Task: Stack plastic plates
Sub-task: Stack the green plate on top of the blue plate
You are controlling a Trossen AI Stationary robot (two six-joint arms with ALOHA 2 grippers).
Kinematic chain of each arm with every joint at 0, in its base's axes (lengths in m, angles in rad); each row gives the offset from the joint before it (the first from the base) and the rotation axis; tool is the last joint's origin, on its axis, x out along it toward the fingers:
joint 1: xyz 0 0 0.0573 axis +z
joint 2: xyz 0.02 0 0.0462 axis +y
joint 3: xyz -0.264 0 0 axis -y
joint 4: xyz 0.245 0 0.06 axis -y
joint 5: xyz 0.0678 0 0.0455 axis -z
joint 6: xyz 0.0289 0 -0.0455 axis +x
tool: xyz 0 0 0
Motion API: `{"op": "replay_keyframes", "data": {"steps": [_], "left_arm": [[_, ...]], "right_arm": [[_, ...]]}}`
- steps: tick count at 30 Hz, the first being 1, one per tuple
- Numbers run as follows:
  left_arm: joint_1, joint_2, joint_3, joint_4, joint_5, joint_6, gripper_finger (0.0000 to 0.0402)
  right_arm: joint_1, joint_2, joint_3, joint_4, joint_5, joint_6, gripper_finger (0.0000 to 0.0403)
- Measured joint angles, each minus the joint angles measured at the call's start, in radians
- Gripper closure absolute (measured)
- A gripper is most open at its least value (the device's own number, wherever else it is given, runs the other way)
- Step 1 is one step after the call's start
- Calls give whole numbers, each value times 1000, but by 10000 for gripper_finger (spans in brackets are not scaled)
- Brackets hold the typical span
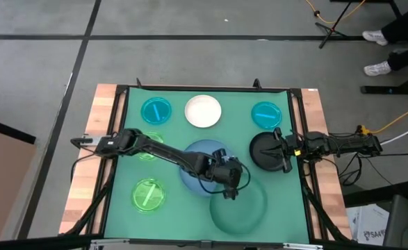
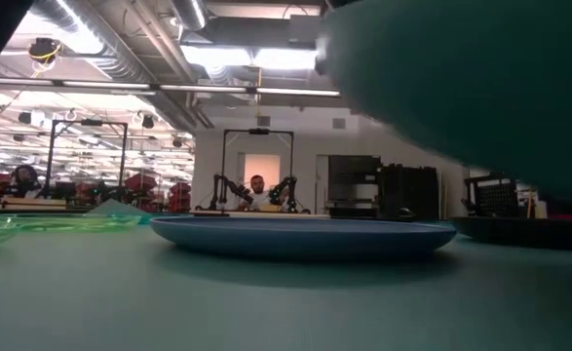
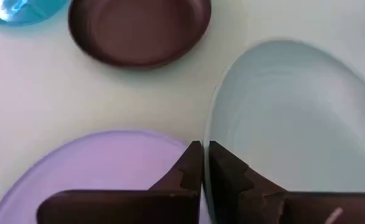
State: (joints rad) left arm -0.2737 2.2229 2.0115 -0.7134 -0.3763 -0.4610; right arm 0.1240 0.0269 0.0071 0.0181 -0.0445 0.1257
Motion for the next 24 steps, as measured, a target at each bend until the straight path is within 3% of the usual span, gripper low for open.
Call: {"op": "replay_keyframes", "data": {"steps": [6,18,24], "left_arm": [[4,-133,-188,40,-34,-3,391],[109,-548,-864,455,-25,-5,391],[198,-615,-1037,533,-20,-5,391]], "right_arm": [[0,3,0,0,10,-1,400],[0,4,0,-2,48,0,400],[0,4,0,-3,52,-1,400]]}}
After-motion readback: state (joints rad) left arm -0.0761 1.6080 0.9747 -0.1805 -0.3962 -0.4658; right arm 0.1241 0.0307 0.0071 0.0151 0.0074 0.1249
